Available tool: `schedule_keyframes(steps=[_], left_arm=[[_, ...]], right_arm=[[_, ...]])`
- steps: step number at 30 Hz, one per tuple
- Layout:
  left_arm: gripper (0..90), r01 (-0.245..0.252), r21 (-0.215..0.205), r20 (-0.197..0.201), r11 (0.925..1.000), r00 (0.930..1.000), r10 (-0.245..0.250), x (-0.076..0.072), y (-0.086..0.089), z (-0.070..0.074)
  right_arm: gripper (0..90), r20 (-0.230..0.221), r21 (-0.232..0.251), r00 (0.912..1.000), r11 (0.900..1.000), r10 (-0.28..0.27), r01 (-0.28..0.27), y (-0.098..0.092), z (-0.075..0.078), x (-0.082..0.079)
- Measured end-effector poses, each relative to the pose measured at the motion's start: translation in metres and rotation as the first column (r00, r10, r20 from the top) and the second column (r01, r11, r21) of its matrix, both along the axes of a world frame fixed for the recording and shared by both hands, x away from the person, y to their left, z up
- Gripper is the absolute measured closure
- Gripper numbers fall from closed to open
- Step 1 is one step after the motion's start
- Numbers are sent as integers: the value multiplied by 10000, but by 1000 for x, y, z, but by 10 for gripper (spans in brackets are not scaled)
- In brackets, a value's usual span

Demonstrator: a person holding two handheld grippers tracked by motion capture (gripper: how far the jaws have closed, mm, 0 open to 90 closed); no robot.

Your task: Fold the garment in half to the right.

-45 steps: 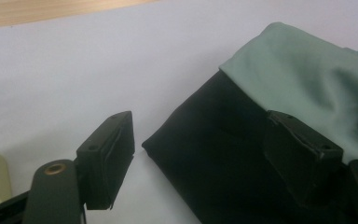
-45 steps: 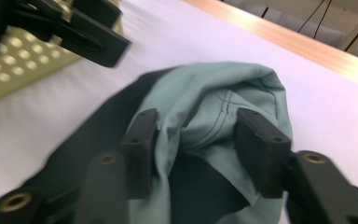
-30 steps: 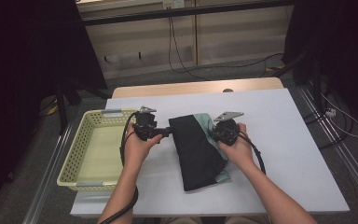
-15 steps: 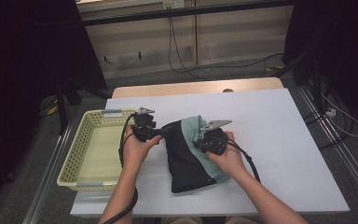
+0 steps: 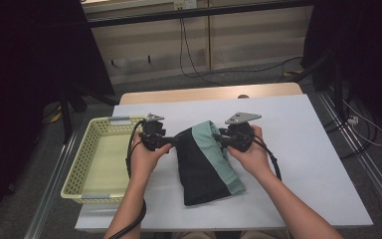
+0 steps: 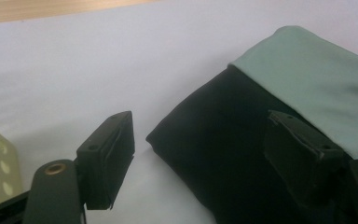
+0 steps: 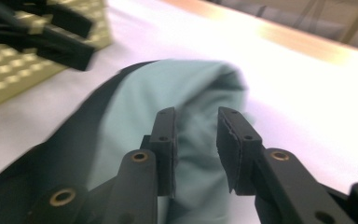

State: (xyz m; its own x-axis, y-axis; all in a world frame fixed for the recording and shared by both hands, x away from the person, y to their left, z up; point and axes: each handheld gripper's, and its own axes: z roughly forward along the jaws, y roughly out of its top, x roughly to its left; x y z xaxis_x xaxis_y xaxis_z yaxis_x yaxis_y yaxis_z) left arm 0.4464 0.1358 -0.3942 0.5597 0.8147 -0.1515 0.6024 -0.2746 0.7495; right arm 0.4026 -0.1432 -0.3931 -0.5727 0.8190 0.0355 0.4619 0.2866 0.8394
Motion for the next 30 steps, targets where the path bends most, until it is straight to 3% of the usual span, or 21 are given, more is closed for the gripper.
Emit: schedule_keyframes(steps=[3,5,9,12,16,19,21,23,25,28,30], left_arm=[[255,-6,-16,-5,10000,10000,6,0,3,1],[255,-57,-12,22,10000,10000,57,-1,5,1],[255,-107,127,66,9999,9999,106,-1,9,2],[256,-137,94,96,9999,9999,136,-1,9,4],[255,-125,85,194,9999,9997,124,-2,8,8],[255,-86,93,190,9999,9998,84,-3,6,8],[255,-35,164,123,9999,9999,33,-3,5,6],[255,-42,189,124,9998,9999,39,-2,4,5],[255,-24,192,112,9998,9999,22,-1,3,4],[255,-44,182,17,9998,10000,44,0,2,1],[255,-82,179,84,9998,9999,80,1,1,-1]], right_arm=[[692,-188,-19,9995,9997,240,-240,1,-4,5],[666,-357,-315,9990,9991,261,-272,4,-8,5],[659,235,-1123,9996,9935,-163,189,8,0,2],[667,401,-1102,9990,9937,-182,225,8,10,-1],[678,377,-669,9991,9976,182,-157,12,16,-4],[693,153,-719,9981,9957,603,-591,22,10,-4],[787,57,-1238,9978,9902,666,-654,25,3,0],[888,-212,-1344,9982,9892,553,-576,20,-2,5],[898,-219,-1424,9994,9894,270,-298,12,-8,8],[900,-441,-2119,9990,9772,38,-130,4,-25,10],[900,-667,-1940,9977,9807,120,-248,1,-37,11]])
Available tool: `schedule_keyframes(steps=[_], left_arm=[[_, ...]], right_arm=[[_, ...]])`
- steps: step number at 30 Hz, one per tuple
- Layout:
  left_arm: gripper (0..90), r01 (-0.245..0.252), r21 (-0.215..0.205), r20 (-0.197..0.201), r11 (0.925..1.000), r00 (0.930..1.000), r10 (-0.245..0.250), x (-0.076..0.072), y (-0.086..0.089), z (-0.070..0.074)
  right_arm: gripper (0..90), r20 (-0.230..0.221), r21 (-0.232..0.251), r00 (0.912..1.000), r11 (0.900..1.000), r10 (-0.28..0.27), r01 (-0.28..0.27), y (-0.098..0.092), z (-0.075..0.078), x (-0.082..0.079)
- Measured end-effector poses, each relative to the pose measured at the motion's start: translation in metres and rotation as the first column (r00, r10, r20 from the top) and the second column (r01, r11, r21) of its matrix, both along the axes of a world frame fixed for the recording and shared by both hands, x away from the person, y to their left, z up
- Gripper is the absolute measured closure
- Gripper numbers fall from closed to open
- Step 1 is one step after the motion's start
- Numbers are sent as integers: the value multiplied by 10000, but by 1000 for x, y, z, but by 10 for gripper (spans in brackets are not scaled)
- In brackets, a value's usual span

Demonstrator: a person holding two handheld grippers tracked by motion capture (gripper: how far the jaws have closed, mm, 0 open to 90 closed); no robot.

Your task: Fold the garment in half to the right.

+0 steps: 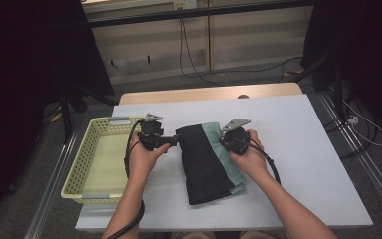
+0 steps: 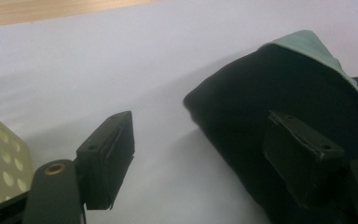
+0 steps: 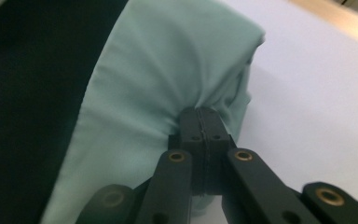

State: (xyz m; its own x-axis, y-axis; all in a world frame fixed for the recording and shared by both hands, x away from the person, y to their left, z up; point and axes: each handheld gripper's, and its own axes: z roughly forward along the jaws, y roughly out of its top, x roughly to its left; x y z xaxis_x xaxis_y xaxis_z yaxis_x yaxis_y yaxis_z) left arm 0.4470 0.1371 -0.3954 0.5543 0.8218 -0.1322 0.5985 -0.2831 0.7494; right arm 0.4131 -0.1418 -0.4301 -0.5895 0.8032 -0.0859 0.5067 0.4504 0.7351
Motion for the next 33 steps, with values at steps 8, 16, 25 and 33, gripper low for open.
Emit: schedule_keyframes(steps=[8,16,25,33], left_arm=[[255,-82,-68,4,9999,10000,82,-2,2,-5],[255,-146,-158,38,9998,9999,147,-3,6,-3],[244,-102,-361,88,9993,9999,105,-4,3,-2],[230,-38,-409,-45,9992,10000,36,-3,0,-4]], right_arm=[[900,-656,675,9963,9964,553,-508,10,-14,-7],[900,-412,1211,9958,9897,818,-762,28,-15,-13],[900,76,176,9997,9996,-227,225,3,-15,-5],[895,281,-54,9996,10000,-69,70,0,-16,-9]])
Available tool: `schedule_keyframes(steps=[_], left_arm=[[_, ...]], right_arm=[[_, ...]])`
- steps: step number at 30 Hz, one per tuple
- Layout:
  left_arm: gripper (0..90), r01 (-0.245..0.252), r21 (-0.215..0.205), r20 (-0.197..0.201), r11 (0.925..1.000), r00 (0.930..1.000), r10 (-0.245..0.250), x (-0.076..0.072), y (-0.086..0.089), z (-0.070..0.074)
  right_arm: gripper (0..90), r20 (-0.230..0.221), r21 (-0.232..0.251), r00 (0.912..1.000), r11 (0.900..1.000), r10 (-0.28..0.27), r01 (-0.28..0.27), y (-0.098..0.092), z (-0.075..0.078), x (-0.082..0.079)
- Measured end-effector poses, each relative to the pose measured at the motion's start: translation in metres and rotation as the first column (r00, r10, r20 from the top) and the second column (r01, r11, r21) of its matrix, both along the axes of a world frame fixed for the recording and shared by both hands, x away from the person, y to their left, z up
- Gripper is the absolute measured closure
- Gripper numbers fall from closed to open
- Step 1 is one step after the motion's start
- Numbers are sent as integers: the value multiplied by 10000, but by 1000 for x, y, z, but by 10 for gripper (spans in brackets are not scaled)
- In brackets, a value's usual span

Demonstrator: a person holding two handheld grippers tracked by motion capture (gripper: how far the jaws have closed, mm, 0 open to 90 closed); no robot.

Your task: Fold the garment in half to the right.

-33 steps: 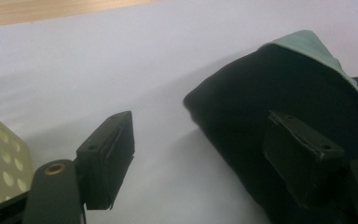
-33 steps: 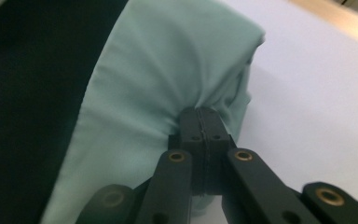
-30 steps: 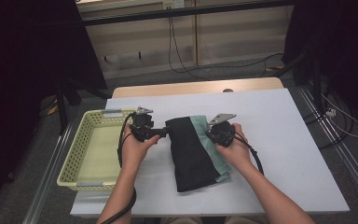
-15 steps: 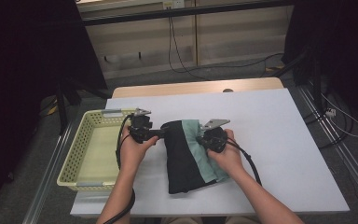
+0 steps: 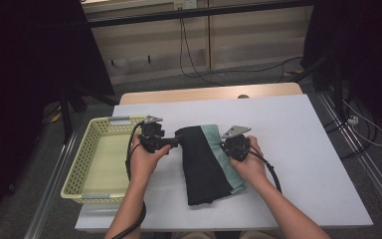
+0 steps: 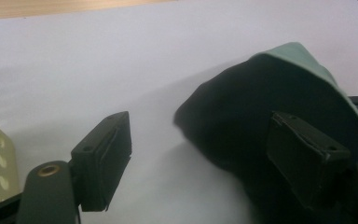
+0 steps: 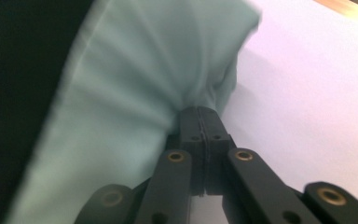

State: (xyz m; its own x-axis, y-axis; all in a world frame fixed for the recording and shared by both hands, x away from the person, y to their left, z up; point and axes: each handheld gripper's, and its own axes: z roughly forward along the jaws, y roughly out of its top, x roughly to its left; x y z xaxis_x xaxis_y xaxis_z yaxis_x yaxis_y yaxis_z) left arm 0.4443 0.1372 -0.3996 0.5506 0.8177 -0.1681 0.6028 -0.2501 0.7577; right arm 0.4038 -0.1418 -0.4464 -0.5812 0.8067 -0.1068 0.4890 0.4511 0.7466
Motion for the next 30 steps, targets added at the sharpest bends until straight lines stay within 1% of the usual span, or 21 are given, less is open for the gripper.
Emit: schedule_keyframes(steps=[1,3,7,9,10,11,13,14,16,17,18,19,21,22,23,25,27,29,30], left_arm=[[230,-16,4,-31,10000,10000,16,0,-1,0],[229,21,22,-11,10000,10000,-21,0,-2,0],[230,71,71,-79,9999,9999,-70,1,-6,-1],[230,126,66,-76,9999,9999,-125,1,-8,-1],[229,172,133,-46,9998,9998,-172,1,-8,-1],[230,140,94,-65,9999,9999,-139,1,-10,0],[230,187,122,-24,9998,9998,-187,1,-12,0],[229,192,132,-4,9997,9998,-192,1,-13,1],[230,250,190,-28,9995,9997,-249,1,-14,1],[229,259,245,-31,9994,9997,-258,2,-15,1],[230,266,228,-67,9994,9996,-264,2,-16,1],[230,260,230,-74,9994,9996,-258,2,-17,0],[230,250,219,-103,9994,9996,-247,3,-19,0],[230,319,258,-154,9992,9994,-315,3,-20,-1],[230,278,243,-141,9993,9995,-275,3,-21,-1],[230,302,268,-163,9992,9994,-297,4,-22,-2],[228,260,248,-171,9994,9995,-256,5,-23,-3],[227,283,243,-190,9993,9994,-278,6,-23,-3],[227,270,224,-207,9994,9994,-265,6,-23,-4]], right_arm=[[881,48,28,10000,10000,-3,3,-1,1,-1],[859,102,289,9999,9996,51,-54,-3,3,-4],[812,364,241,9993,9996,116,-125,-8,10,-13],[780,446,307,9990,9995,100,-114,-13,14,-18],[760,454,411,9989,9991,86,-105,-15,16,-20],[731,473,485,9988,9988,94,-117,-17,18,-23],[644,514,732,9986,9972,87,-125,-22,23,-28],[609,644,731,9979,9972,108,-155,-22,26,-32],[585,882,274,9953,9987,398,-424,-22,29,-41],[568,819,490,9956,9976,451,-492,-23,29,-44],[560,607,902,9968,9942,526,-580,-25,28,-46],[544,462,1095,9972,9919,597,-644,-26,27,-48],[516,241,1116,9969,9908,744,-767,-27,24,-50],[511,81,1254,9968,9889,799,-803,-28,22,-51],[497,-19,1320,9966,9879,819,-810,-27,21,-52],[473,-101,1288,9954,9872,957,-936,-26,19,-55],[454,-223,1377,9936,9847,1109,-1069,-24,19,-57],[441,-290,1316,9926,9848,1180,-1133,-22,17,-57],[435,-406,1253,9922,9857,1183,-1124,-22,15,-57]])
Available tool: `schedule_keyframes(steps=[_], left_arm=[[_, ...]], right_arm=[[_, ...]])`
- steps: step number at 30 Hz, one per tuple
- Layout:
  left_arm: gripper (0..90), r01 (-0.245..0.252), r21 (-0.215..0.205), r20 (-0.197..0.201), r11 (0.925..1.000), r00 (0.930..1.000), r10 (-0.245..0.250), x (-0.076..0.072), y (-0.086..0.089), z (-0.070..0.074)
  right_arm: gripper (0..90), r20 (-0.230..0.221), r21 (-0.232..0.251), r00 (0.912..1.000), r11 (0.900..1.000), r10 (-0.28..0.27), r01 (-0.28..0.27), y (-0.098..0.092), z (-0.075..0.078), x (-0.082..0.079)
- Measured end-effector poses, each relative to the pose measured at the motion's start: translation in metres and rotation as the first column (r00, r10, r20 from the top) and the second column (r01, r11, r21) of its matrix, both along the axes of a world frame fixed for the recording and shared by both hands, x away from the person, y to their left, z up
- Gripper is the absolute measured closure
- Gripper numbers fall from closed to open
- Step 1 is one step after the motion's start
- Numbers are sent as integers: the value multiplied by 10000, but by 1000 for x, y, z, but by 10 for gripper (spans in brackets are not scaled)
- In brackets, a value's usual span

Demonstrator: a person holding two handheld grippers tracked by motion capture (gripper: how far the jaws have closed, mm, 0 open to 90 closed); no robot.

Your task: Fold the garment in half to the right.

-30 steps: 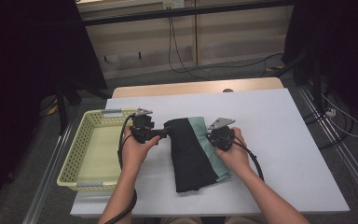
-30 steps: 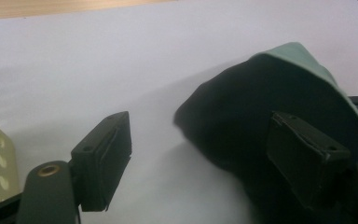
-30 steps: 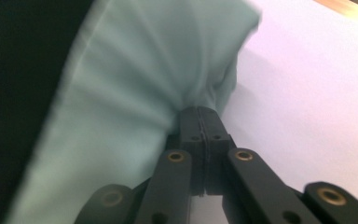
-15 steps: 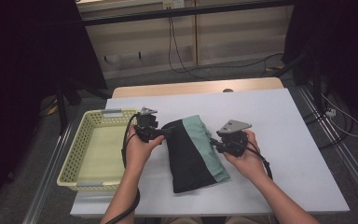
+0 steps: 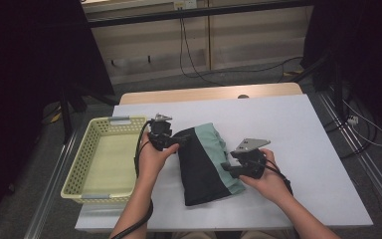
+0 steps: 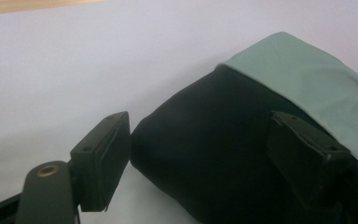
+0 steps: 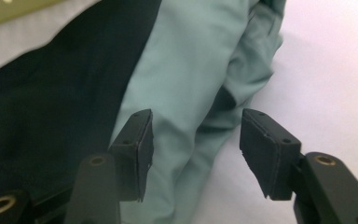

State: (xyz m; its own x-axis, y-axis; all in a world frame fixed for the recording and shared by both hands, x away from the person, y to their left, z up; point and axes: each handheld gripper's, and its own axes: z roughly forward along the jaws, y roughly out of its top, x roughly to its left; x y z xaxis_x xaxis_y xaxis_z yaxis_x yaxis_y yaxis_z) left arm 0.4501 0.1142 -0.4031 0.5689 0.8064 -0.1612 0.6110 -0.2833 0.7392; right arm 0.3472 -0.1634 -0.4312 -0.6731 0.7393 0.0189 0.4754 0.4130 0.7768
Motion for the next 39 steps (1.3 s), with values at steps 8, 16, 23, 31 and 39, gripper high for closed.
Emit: schedule_keyframes(steps=[8,16,23,31,39], left_arm=[[226,-121,-118,68,9999,9999,122,-1,-4,0],[229,-21,-84,434,10000,9991,25,-5,-1,9],[226,102,23,376,9999,9992,-103,-7,-8,6],[227,-10,75,282,10000,9996,8,-5,-9,-1],[230,53,122,248,9999,9997,-56,-4,-11,-3]], right_arm=[[651,-968,67,9937,9985,556,-552,13,-19,-2],[883,-1014,12,9932,9984,569,-571,-2,-4,-21],[869,-1328,83,9897,9986,530,-524,-18,-11,-34],[616,-1174,-109,9931,9999,80,-94,-16,-22,-34],[373,-1251,314,9921,9995,125,-86,-15,-22,-36]])
